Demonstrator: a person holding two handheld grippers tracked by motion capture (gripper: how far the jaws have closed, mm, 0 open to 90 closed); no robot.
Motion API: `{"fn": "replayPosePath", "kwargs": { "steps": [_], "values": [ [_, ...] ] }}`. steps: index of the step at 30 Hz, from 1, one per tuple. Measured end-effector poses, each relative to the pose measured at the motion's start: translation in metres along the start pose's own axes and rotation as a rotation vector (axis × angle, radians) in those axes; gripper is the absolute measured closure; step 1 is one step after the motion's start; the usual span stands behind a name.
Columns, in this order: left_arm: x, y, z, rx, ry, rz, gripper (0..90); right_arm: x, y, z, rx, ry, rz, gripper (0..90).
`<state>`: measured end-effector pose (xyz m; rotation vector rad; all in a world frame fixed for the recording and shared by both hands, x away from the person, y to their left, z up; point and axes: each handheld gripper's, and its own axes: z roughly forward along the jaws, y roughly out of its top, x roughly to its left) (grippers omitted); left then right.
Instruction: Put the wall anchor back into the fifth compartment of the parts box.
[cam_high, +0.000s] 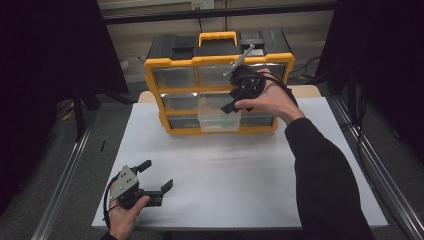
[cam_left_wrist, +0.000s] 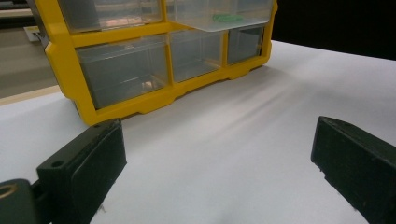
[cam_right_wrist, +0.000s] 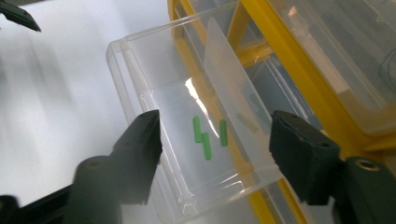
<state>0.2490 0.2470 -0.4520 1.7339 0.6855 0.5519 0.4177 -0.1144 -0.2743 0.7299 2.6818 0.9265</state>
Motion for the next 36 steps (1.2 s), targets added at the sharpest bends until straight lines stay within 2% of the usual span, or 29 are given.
{"fn": "replayPosePath", "kwargs": {
  "steps": [2,6,11,12,14,20,21,25,31,34,36],
  "values": [
    [-0.001,0.0,0.0,-0.006,-0.001,-0.011,3.1,-0.002,-0.003,-0.003,-0.034,-0.012,0.011,22.6],
    [-0.001,0.0,0.0,-0.014,0.009,-0.026,3.1,-0.002,-0.012,-0.006,-0.067,-0.022,0.039,15.1],
    [0.0,0.0,0.0,-0.006,0.008,-0.013,3.1,0.0,-0.025,-0.007,-0.117,-0.026,0.058,8.5],
    [-0.001,0.0,0.0,-0.014,0.009,-0.023,3.1,0.001,-0.028,-0.007,-0.127,-0.027,0.066,7.3],
    [0.0,0.001,0.0,-0.011,0.012,-0.008,3.1,0.003,-0.033,-0.008,-0.15,-0.023,0.077,6.9],
    [-0.001,0.0,0.0,-0.012,0.01,-0.019,3.1,0.01,-0.05,-0.005,-0.18,-0.041,0.118,5.5],
    [0.0,0.0,0.0,-0.006,0.005,-0.008,3.1,0.011,-0.053,-0.005,-0.188,-0.051,0.126,5.0],
    [0.0,0.0,0.0,-0.005,0.004,-0.008,3.1,0.013,-0.063,-0.005,-0.234,-0.088,0.148,3.5],
    [-0.001,0.0,0.0,-0.008,0.007,-0.018,3.1,0.019,-0.078,-0.001,-0.269,-0.095,0.163,2.1],
    [-0.001,0.0,0.0,-0.014,0.01,-0.026,3.1,0.021,-0.087,0.0,-0.3,-0.114,0.187,1.2],
    [-0.001,0.0,0.0,-0.013,0.01,-0.025,3.1,0.022,-0.095,0.001,-0.313,-0.144,0.208,1.2]
  ]
}}
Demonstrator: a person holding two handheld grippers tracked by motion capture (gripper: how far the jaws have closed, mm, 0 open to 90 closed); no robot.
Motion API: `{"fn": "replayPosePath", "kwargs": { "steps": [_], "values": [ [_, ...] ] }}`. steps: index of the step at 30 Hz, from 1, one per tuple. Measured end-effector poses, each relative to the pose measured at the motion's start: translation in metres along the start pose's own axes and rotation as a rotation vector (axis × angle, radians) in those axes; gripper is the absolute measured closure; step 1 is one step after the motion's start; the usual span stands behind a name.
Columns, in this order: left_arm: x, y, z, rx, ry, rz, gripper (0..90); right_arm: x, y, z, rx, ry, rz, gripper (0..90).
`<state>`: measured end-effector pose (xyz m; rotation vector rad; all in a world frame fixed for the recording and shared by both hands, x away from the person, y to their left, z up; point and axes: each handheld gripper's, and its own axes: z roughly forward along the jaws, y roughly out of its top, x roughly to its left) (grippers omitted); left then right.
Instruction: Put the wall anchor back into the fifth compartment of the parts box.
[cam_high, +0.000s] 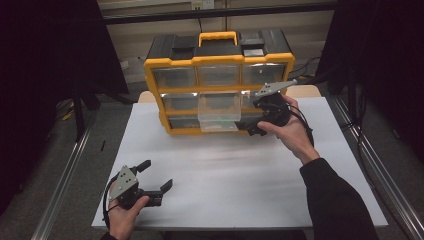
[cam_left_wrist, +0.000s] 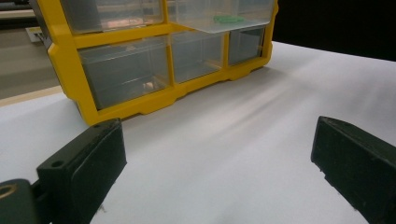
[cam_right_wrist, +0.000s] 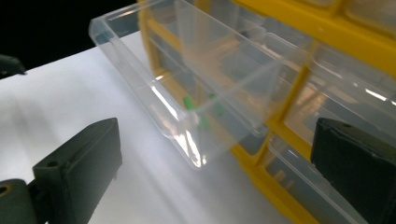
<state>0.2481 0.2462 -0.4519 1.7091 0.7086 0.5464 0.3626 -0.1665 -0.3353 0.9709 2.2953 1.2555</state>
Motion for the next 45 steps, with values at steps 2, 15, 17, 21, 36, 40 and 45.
{"fn": "replayPosePath", "kwargs": {
  "steps": [2,15,17,21,36,40,45],
  "values": [
    [0.001,0.0,0.0,0.009,-0.001,0.013,3.1,0.0,-0.008,0.0,-0.006,-0.033,0.008,1.2],
    [0.001,0.0,0.0,0.006,-0.009,0.006,3.1,0.001,-0.049,-0.002,-0.033,-0.108,0.059,2.4],
    [0.001,0.0,0.0,0.008,-0.006,0.012,3.1,0.003,-0.056,-0.003,-0.054,-0.112,0.046,1.5],
    [0.002,0.0,-0.001,0.013,-0.003,0.018,3.1,0.005,-0.069,-0.008,-0.068,-0.148,0.04,2.9],
    [0.002,-0.001,-0.002,0.013,-0.008,0.012,3.0,0.009,-0.121,-0.02,-0.124,-0.156,0.1,2.6],
    [0.003,-0.001,-0.001,0.011,-0.01,0.006,3.0,0.014,-0.131,-0.024,-0.142,-0.151,0.101,2.3],
    [0.003,-0.001,-0.002,0.017,-0.006,0.0,3.0,0.018,-0.143,-0.029,-0.194,-0.17,0.119,2.5]
  ]
}}
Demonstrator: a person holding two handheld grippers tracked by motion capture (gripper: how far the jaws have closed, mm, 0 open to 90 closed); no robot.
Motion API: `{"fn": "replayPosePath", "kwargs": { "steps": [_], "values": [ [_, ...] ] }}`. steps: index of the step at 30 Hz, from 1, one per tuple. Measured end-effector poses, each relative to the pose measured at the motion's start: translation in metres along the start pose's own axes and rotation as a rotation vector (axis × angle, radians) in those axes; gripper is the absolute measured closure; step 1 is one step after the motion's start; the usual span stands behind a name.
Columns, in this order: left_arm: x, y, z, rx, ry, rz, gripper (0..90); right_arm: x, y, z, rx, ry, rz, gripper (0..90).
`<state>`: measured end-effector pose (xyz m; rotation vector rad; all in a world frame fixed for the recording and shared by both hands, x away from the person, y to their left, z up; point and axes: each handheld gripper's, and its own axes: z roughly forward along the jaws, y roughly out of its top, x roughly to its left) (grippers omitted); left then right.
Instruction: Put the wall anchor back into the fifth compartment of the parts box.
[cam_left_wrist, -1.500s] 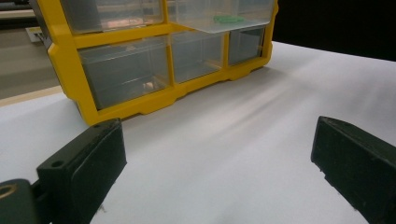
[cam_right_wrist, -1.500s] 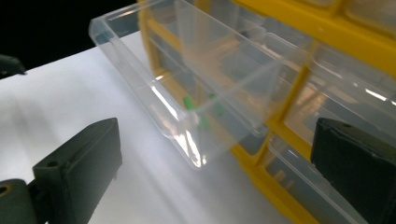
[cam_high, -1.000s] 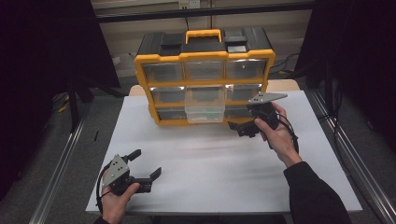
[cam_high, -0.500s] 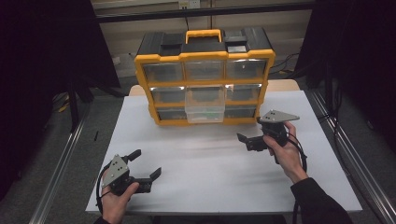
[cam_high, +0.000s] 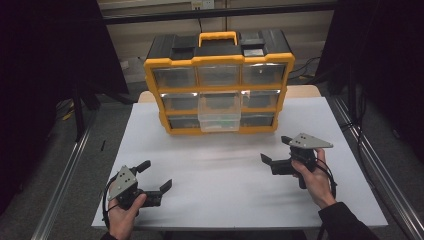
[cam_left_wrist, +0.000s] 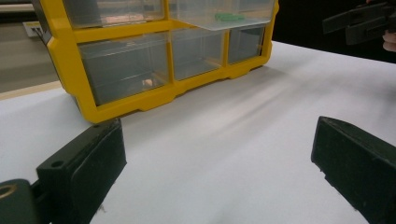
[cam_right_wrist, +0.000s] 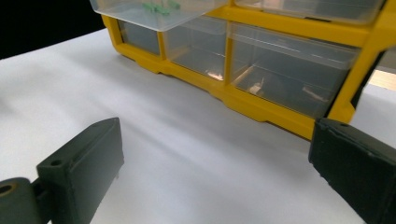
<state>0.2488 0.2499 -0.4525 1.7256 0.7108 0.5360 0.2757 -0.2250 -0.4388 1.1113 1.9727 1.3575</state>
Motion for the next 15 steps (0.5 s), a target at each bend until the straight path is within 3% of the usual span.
{"fn": "replayPosePath", "kwargs": {
  "steps": [4,9,13,15],
  "values": [
    [0.001,-0.001,0.0,0.003,0.002,0.004,3.0,0.001,-0.006,-0.004,-0.012,-0.011,0.004,2.5],
    [0.003,-0.003,0.0,-0.003,0.012,-0.029,3.0,0.003,-0.013,-0.014,-0.033,-0.031,0.008,2.6],
    [0.004,-0.003,-0.001,0.004,0.012,-0.012,3.0,0.003,-0.021,-0.023,-0.03,-0.014,0.014,2.3],
    [0.003,-0.002,0.0,0.002,0.018,-0.014,3.0,0.002,-0.025,-0.028,-0.039,-0.032,0.022,2.8]
  ]
}}
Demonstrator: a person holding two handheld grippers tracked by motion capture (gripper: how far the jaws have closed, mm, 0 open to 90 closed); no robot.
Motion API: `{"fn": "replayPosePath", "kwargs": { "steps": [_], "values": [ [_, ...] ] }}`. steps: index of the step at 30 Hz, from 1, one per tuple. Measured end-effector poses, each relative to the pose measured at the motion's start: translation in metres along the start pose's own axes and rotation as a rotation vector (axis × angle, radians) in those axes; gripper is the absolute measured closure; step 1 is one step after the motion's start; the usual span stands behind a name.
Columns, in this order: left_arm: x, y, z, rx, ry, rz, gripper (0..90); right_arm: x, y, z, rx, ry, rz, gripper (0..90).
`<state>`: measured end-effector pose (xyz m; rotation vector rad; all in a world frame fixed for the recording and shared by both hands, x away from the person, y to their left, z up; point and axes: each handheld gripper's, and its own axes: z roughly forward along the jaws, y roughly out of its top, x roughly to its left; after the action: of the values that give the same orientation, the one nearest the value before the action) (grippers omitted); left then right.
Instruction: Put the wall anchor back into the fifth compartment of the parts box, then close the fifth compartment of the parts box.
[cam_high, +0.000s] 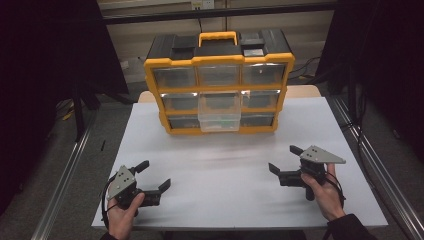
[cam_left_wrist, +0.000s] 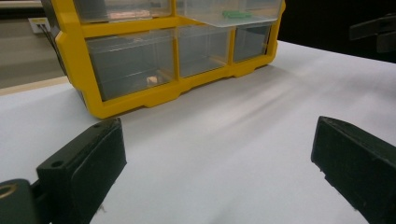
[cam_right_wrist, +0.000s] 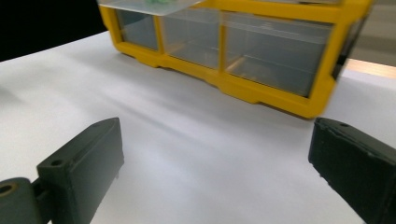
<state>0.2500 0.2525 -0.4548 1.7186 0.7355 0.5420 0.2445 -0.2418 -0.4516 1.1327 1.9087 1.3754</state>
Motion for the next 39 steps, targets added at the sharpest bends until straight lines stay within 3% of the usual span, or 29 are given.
{"fn": "replayPosePath", "kwargs": {
  "steps": [9,13,18,33,39],
  "values": [
    [-0.004,0.001,0.001,-0.008,0.007,-0.002,3.1,-0.01,-0.009,-0.028,-0.024,-0.057,0.0,2.1],
    [-0.003,0.001,0.0,-0.001,0.011,0.001,3.1,-0.008,-0.018,-0.033,-0.005,-0.053,0.017,1.5],
    [-0.003,0.001,0.0,-0.007,0.007,0.0,3.1,-0.006,-0.016,-0.032,-0.015,-0.05,0.011,1.3],
    [-0.004,0.0,0.001,-0.018,-0.018,-0.012,3.0,0.018,-0.008,-0.016,-0.03,0.037,-0.022,0.0],
    [-0.004,0.0,-0.001,-0.002,-0.011,0.008,3.0,0.028,-0.002,-0.012,-0.06,0.082,-0.02,0.9]
  ]
}}
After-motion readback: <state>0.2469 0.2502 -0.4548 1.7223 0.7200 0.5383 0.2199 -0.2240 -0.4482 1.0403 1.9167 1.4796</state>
